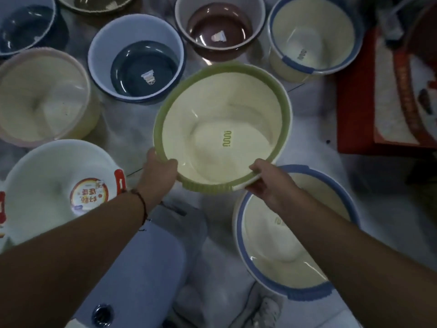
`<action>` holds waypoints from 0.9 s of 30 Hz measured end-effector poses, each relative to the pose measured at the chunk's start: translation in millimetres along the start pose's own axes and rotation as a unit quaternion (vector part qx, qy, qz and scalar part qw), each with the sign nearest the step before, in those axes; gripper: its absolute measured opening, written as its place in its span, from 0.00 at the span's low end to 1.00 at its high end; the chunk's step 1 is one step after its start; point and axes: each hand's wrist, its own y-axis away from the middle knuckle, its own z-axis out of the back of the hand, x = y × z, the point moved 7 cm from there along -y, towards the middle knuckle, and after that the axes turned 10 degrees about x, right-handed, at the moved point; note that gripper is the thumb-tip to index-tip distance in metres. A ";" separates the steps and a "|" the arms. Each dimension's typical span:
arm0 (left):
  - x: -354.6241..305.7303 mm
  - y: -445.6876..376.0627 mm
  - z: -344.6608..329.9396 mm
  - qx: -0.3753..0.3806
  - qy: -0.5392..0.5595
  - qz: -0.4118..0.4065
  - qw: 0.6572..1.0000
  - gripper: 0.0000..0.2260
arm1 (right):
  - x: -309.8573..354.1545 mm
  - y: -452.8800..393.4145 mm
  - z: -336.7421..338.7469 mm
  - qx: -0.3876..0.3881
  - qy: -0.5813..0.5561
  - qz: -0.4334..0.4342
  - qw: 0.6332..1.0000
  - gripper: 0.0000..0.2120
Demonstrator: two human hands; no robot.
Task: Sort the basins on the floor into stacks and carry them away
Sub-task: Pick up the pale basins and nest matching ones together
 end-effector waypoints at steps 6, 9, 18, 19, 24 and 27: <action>-32.6 26.0 -53.6 0.133 0.053 0.005 0.990 0.27 | -6.4 97.6 145.5 -0.024 0.086 -0.008 0.996 0.04; -42.3 39.5 -97.3 0.192 -0.091 -0.039 0.976 0.30 | -52.0 123.8 216.3 -0.107 0.097 -0.077 0.987 0.03; -24.0 76.9 -157.9 0.127 -0.221 -0.139 0.957 0.26 | -134.0 120.3 272.7 -0.243 0.063 -0.105 0.962 0.08; -19.0 80.4 -164.3 0.150 -0.218 -0.135 0.955 0.27 | -138.8 122.0 279.0 -0.267 0.058 -0.104 0.956 0.08; 13.0 90.6 -189.2 0.239 -0.231 -0.114 0.936 0.28 | -157.0 128.5 295.8 -0.294 0.071 -0.097 0.948 0.06; 17.4 71.4 -196.6 0.227 -0.261 -0.101 0.933 0.26 | -154.5 103.1 301.4 -0.265 0.075 -0.105 0.956 0.11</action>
